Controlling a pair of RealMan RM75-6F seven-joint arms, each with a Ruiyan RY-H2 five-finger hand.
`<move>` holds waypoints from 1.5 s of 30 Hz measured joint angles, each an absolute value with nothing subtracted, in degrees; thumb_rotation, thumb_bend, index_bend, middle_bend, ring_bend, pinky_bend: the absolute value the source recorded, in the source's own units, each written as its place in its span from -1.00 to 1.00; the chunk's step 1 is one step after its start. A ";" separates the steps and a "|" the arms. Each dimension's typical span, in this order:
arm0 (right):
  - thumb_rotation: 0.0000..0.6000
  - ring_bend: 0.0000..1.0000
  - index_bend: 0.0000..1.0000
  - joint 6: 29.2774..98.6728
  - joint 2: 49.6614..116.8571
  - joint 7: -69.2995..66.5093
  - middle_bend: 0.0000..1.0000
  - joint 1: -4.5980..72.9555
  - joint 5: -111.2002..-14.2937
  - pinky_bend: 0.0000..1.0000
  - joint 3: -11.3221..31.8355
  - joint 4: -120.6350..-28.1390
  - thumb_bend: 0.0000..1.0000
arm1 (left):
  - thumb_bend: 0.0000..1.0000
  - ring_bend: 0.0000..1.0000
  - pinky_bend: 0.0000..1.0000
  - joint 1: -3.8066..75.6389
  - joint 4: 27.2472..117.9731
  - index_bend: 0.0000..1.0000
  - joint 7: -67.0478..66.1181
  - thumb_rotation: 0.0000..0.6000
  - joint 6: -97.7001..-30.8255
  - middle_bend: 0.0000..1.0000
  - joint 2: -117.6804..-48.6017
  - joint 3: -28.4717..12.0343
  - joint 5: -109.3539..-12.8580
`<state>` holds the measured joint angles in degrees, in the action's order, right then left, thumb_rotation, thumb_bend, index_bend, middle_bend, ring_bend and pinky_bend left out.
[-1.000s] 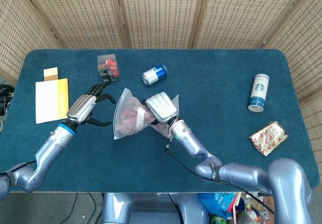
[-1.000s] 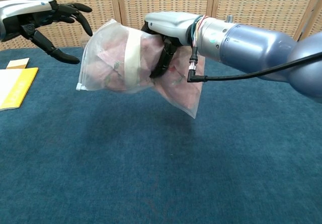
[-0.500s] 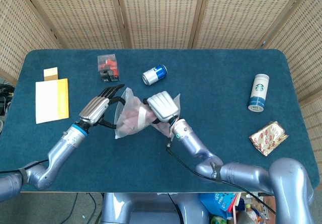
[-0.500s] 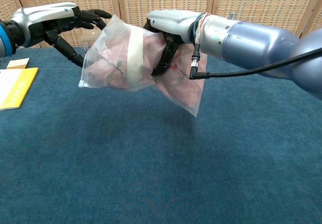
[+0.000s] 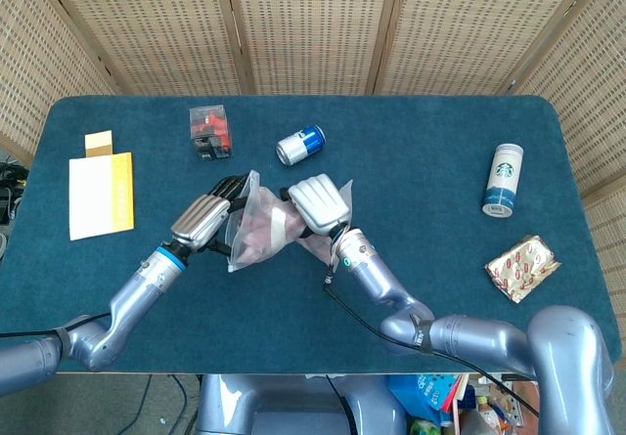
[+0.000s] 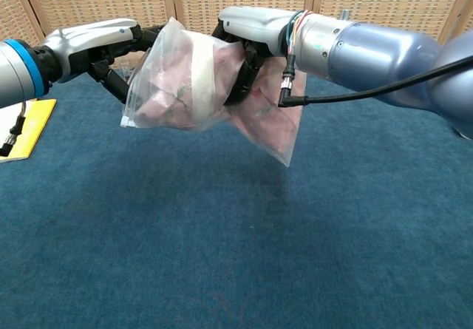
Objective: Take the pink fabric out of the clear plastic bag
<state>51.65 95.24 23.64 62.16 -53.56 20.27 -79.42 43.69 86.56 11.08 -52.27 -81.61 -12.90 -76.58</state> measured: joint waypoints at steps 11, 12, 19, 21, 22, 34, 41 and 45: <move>1.00 0.28 0.13 52.01 94.22 24.23 0.36 62.10 -52.36 0.58 20.00 -80.65 0.53 | -0.47 -1.00 -1.00 44.84 86.83 0.13 8.01 1.00 -52.76 -1.00 -83.72 -13.49 -74.16; 1.00 0.28 0.13 52.04 94.12 24.16 0.36 62.09 -52.43 0.58 19.94 -80.68 0.53 | -0.41 -1.00 -1.00 44.89 86.82 0.19 7.87 1.00 -52.75 -1.00 -83.82 -13.53 -73.92; 1.00 0.28 0.13 52.14 93.31 24.23 0.36 61.79 -52.67 0.58 19.09 -80.77 0.52 | -0.12 -1.00 -1.00 45.07 86.82 0.42 6.86 1.00 -53.15 -1.00 -84.26 -13.76 -72.73; 1.00 0.28 0.13 52.23 93.14 23.77 0.36 61.61 -52.60 0.58 19.15 -80.96 0.52 | -0.09 -1.00 -1.00 45.05 86.67 0.44 6.27 1.00 -53.27 -1.00 -84.31 -13.81 -72.11; 1.00 0.28 0.13 52.29 93.06 23.59 0.36 61.55 -52.62 0.58 19.17 -81.14 0.52 | -0.08 -1.00 -1.00 45.04 86.60 0.45 6.01 1.00 -53.32 -1.00 -84.32 -13.82 -71.86; 1.00 0.23 0.08 52.46 92.08 21.28 0.15 60.49 -54.75 0.43 18.21 -82.74 0.51 | -0.05 -1.00 -1.00 45.06 86.23 0.54 6.24 1.00 -53.34 -1.00 -84.39 -14.13 -70.59; 1.00 -0.98 -0.98 50.28 89.98 21.36 -1.00 60.24 -53.88 -0.80 17.33 -84.20 -0.40 | -0.04 -1.00 -1.00 45.41 84.56 0.54 8.32 1.00 -52.48 -1.00 -85.23 -14.73 -69.63; 1.00 -1.00 -1.00 50.15 87.71 24.65 -1.00 59.92 -50.44 -0.91 16.53 -85.50 -0.60 | -0.05 -1.00 -1.00 45.86 83.46 0.54 9.87 1.00 -51.55 -1.00 -86.30 -15.18 -68.71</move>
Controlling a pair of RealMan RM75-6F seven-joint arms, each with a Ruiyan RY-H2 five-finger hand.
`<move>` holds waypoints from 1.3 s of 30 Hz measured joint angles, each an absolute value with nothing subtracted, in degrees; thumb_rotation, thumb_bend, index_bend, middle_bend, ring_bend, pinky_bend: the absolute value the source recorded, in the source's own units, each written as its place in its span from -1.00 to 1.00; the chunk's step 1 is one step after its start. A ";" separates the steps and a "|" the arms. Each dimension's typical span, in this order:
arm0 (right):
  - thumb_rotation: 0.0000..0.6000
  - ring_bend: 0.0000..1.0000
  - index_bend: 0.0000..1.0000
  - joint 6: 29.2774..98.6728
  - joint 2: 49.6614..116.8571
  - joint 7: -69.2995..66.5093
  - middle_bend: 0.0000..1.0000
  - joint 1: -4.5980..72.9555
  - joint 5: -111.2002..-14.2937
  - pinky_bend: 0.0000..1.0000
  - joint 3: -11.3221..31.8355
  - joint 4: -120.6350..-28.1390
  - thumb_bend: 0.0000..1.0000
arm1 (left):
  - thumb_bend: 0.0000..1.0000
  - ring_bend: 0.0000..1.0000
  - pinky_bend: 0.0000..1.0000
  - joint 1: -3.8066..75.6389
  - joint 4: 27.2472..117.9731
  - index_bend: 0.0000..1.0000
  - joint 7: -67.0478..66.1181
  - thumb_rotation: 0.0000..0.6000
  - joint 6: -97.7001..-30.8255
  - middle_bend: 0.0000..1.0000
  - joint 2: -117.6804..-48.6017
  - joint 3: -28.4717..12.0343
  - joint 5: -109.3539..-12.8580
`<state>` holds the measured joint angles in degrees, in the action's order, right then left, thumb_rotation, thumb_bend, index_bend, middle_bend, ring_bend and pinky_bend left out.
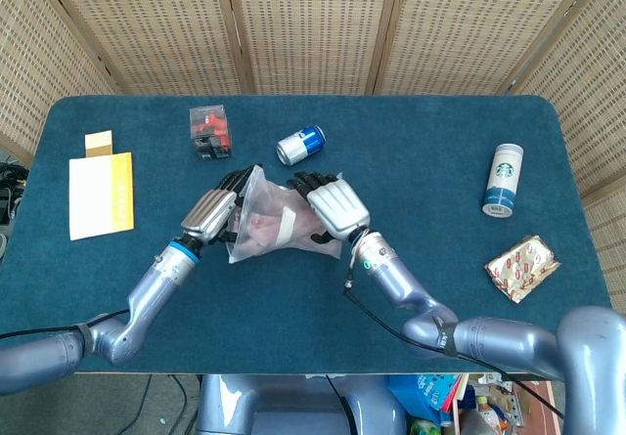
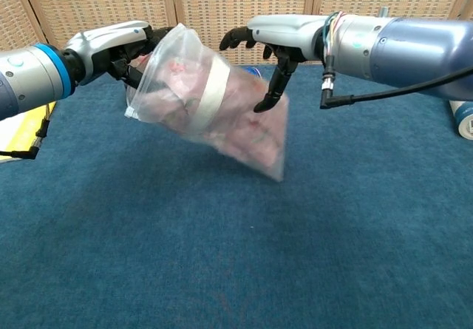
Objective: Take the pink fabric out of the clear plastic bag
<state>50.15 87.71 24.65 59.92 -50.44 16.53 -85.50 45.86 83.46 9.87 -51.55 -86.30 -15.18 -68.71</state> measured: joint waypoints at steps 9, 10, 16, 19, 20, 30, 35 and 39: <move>1.00 -1.00 -1.00 55.42 82.85 22.20 -1.00 54.22 -53.35 -0.91 13.75 -88.30 -0.73 | -0.05 -1.00 -1.00 46.99 80.40 0.54 10.57 1.00 -50.34 -1.00 -87.94 -16.45 -66.86; 1.00 -1.00 -1.00 56.23 82.43 21.77 -1.00 53.40 -54.87 -0.91 13.09 -88.36 -0.73 | -0.05 -1.00 -1.00 47.05 80.40 0.54 10.52 1.00 -50.44 -1.00 -87.90 -16.63 -66.81; 1.00 -1.00 -1.00 61.61 79.05 18.02 -1.00 46.52 -66.93 -0.91 6.14 -87.48 -0.73 | -0.05 -1.00 -1.00 47.61 82.04 0.54 10.25 1.00 -51.25 -1.00 -87.31 -18.26 -66.40; 1.00 -1.00 -1.00 62.84 77.60 15.78 -1.00 43.69 -71.59 -0.91 2.64 -85.34 -0.73 | -0.04 -1.00 -1.00 48.01 83.24 0.54 9.74 1.00 -51.69 -1.00 -87.10 -19.02 -66.16; 1.00 -1.00 -1.00 63.02 77.32 15.06 -1.00 43.13 -72.81 -0.91 1.86 -84.49 -0.73 | -0.04 -1.00 -1.00 48.18 83.82 0.54 9.69 1.00 -51.71 -1.00 -87.02 -19.36 -65.90; 1.00 -0.98 -0.91 70.64 78.45 11.48 -0.92 39.61 -90.33 -0.91 -4.37 -71.18 -0.72 | -0.04 -1.00 -1.00 50.42 87.62 0.54 8.79 1.00 -50.41 -1.00 -86.55 -22.34 -61.67; 1.00 -0.39 -0.85 78.08 81.23 14.10 -0.28 39.09 -99.81 -0.46 -6.48 -60.09 -0.72 | -0.04 -1.00 -1.00 51.70 89.05 0.54 7.53 1.00 -49.32 -1.00 -86.27 -23.48 -57.76; 1.00 -0.11 -0.78 84.87 84.80 17.64 -0.01 39.51 -109.97 0.01 -8.52 -49.24 -0.73 | -0.04 -1.00 -1.00 52.69 89.95 0.54 5.75 1.00 -48.59 -1.00 -86.04 -23.73 -54.91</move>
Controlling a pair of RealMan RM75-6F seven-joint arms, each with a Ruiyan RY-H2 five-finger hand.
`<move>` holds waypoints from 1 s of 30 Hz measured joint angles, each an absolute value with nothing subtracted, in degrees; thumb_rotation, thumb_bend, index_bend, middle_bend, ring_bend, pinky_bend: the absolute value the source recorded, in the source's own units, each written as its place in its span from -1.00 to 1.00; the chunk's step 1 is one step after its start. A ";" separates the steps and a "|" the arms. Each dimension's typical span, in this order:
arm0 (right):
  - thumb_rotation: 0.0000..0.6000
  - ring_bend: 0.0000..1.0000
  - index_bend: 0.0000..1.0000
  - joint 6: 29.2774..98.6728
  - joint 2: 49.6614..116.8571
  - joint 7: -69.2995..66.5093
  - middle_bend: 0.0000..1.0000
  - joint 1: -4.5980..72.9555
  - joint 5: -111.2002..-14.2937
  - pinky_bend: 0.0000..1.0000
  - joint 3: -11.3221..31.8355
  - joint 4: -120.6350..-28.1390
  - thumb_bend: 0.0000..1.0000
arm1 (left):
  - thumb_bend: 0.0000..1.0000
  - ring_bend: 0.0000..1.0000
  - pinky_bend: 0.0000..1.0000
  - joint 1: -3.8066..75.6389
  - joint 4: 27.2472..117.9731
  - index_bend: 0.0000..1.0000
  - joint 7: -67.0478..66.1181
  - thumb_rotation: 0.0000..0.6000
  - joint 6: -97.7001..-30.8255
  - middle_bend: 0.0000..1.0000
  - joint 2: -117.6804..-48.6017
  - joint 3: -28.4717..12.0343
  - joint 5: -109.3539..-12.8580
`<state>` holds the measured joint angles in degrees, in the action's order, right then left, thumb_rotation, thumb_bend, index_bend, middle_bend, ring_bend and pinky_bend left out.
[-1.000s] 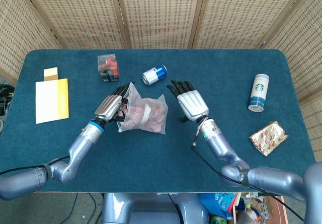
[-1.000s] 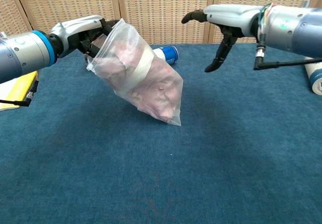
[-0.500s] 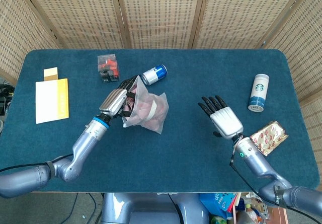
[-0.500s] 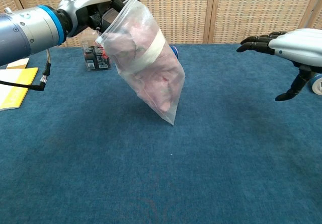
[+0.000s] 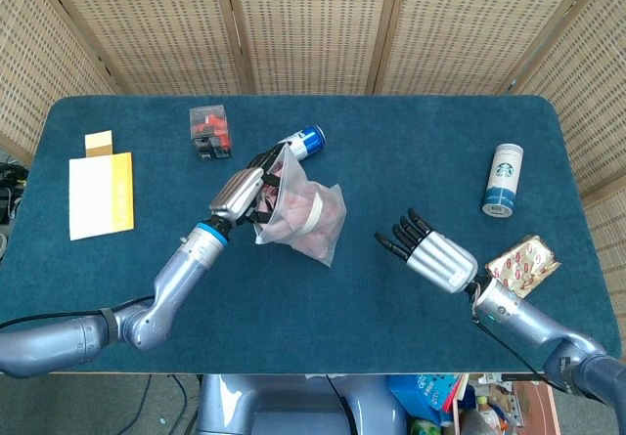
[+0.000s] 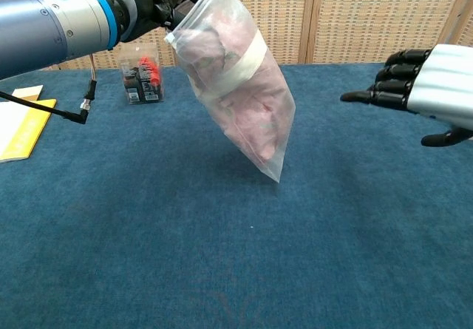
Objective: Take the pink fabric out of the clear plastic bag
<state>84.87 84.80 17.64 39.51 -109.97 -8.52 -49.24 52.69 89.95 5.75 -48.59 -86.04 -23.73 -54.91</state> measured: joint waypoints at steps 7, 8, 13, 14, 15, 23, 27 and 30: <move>1.00 0.12 -0.66 87.75 88.70 23.59 0.22 43.27 -118.04 0.37 -10.51 -44.28 -0.72 | -0.04 -1.00 -1.00 53.80 90.79 0.54 4.49 1.00 -48.13 -1.00 -86.11 -23.86 -51.92; 1.00 0.14 -0.65 87.38 88.80 24.05 0.25 43.70 -118.35 0.44 -10.56 -44.54 -0.73 | -0.04 -1.00 -1.00 53.89 90.97 0.54 4.47 1.00 -48.08 -1.00 -86.13 -23.92 -51.55; 1.00 0.22 -0.59 82.22 89.14 27.86 0.33 46.94 -119.89 0.62 -10.29 -49.10 -0.72 | -0.04 -1.00 -1.00 54.41 92.14 0.54 3.09 1.00 -48.39 -1.00 -85.88 -23.95 -49.45; 1.00 0.23 -0.58 81.09 89.13 28.65 0.33 47.47 -120.02 0.63 -10.19 -50.25 -0.72 | -0.04 -1.00 -1.00 54.52 92.36 0.54 2.72 1.00 -48.54 -1.00 -85.82 -23.95 -48.95; 1.00 0.24 -0.57 79.15 89.06 29.98 0.34 48.29 -120.17 0.64 -9.98 -52.15 -0.72 | -0.04 -1.00 -1.00 54.60 92.53 0.54 2.57 1.00 -48.63 -1.00 -85.76 -23.97 -48.55; 1.00 0.25 -0.53 69.22 88.88 37.48 0.37 51.06 -119.37 0.65 -8.22 -59.64 -0.73 | -0.04 -1.00 -1.00 55.13 94.06 0.54 1.97 1.00 -49.10 -1.00 -85.41 -24.22 -45.77; 1.00 0.25 -0.53 64.18 89.19 42.12 0.37 51.43 -117.10 0.65 -6.47 -62.94 -0.73 | -0.04 -1.00 -1.00 55.15 95.93 0.54 2.82 1.00 -48.10 -1.00 -84.43 -24.49 -44.15; 1.00 0.25 -0.52 61.42 89.90 44.40 0.37 51.53 -115.45 0.65 -5.35 -64.02 -0.73 | -0.04 -1.00 -1.00 55.12 96.85 0.54 2.93 1.00 -48.08 -1.00 -84.07 -24.51 -43.34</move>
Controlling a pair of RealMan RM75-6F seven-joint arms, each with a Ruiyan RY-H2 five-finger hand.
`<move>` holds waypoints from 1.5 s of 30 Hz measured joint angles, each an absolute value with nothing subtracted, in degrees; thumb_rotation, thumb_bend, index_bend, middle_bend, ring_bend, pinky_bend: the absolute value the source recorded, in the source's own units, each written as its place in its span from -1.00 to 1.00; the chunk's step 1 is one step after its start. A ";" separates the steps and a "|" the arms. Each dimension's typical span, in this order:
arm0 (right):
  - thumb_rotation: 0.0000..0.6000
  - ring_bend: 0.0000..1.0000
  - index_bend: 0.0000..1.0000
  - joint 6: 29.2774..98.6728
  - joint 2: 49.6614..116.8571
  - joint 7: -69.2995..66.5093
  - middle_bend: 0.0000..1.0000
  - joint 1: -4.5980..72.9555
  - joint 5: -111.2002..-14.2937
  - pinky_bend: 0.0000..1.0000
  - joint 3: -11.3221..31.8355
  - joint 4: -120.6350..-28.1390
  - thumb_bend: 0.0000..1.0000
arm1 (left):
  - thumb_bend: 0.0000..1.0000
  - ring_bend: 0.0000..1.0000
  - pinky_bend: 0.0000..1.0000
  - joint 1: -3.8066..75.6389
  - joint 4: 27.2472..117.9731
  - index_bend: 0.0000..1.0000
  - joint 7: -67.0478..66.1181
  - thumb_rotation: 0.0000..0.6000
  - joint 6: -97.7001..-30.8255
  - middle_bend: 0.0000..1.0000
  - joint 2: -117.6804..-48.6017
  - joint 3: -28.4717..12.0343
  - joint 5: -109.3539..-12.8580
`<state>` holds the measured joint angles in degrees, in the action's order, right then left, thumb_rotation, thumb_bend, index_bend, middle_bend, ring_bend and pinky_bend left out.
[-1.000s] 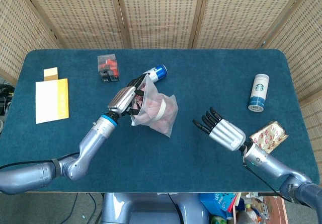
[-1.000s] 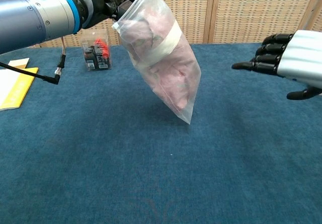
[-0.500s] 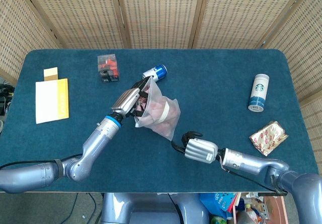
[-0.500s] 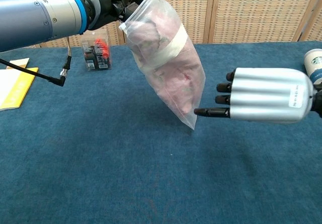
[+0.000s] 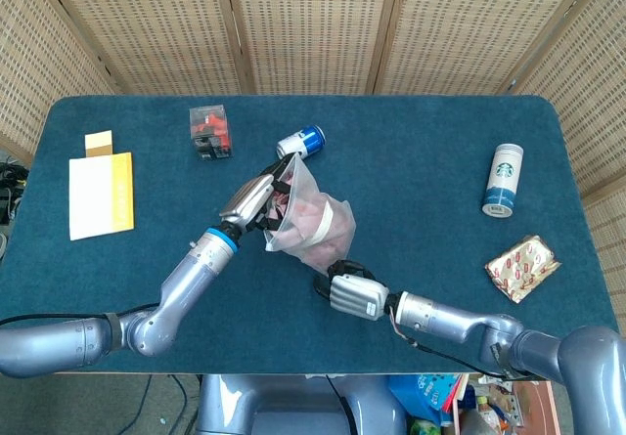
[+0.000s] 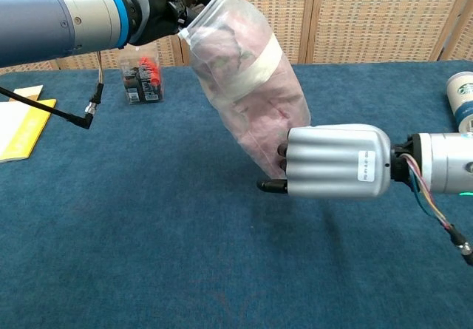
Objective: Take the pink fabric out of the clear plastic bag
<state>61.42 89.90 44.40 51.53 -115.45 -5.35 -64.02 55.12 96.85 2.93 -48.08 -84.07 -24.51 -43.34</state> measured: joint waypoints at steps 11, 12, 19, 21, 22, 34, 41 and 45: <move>1.00 0.25 -0.41 59.50 92.04 47.00 0.38 50.70 -112.94 0.65 -3.64 -63.42 -0.73 | -0.02 -1.00 -1.00 54.93 98.82 0.54 5.23 1.00 -47.26 -1.00 -82.50 -25.05 -41.79; 1.00 0.25 -0.41 59.61 92.29 47.00 0.38 50.64 -112.88 0.65 -3.57 -63.18 -0.73 | -0.01 -1.00 -1.00 54.87 98.95 0.54 5.60 1.00 -47.12 -1.00 -82.43 -25.13 -41.72; 1.00 0.25 -0.21 60.00 93.59 47.29 0.39 50.35 -112.43 0.65 -3.07 -61.88 -0.65 | 0.01 -1.00 -1.00 54.72 99.67 0.55 7.52 1.00 -45.23 -1.00 -81.17 -25.30 -41.22; 1.00 0.26 -0.14 60.11 93.68 47.23 0.40 50.34 -112.34 0.66 -2.96 -61.79 -0.52 | 0.01 -1.00 -1.00 54.76 99.81 0.55 7.75 1.00 -44.72 -1.00 -80.75 -25.28 -41.08; 1.00 0.27 -0.11 60.19 93.73 47.24 0.40 50.31 -112.26 0.66 -2.88 -61.70 -0.45 | 0.02 -1.00 -1.00 54.80 99.87 0.55 7.79 1.00 -44.51 -1.00 -80.51 -25.22 -41.05; 1.00 0.28 0.10 60.01 94.00 47.42 0.44 50.11 -111.69 0.67 -2.78 -62.06 0.32 | 0.02 -1.00 -1.00 55.14 100.71 0.56 8.52 1.00 -43.47 -1.00 -78.80 -24.38 -40.73; 1.00 0.36 0.40 59.71 93.73 46.22 0.51 50.16 -111.48 0.76 -3.05 -62.69 1.00 | 0.01 -1.00 -1.00 55.10 100.45 0.56 9.10 1.00 -43.57 -1.00 -78.67 -24.10 -40.90; 1.00 0.36 0.42 59.71 93.33 45.46 0.52 50.27 -111.68 0.77 -3.43 -62.91 1.00 | 0.02 -1.00 -1.00 54.97 100.17 0.56 9.63 1.00 -43.61 -1.00 -78.70 -24.03 -41.08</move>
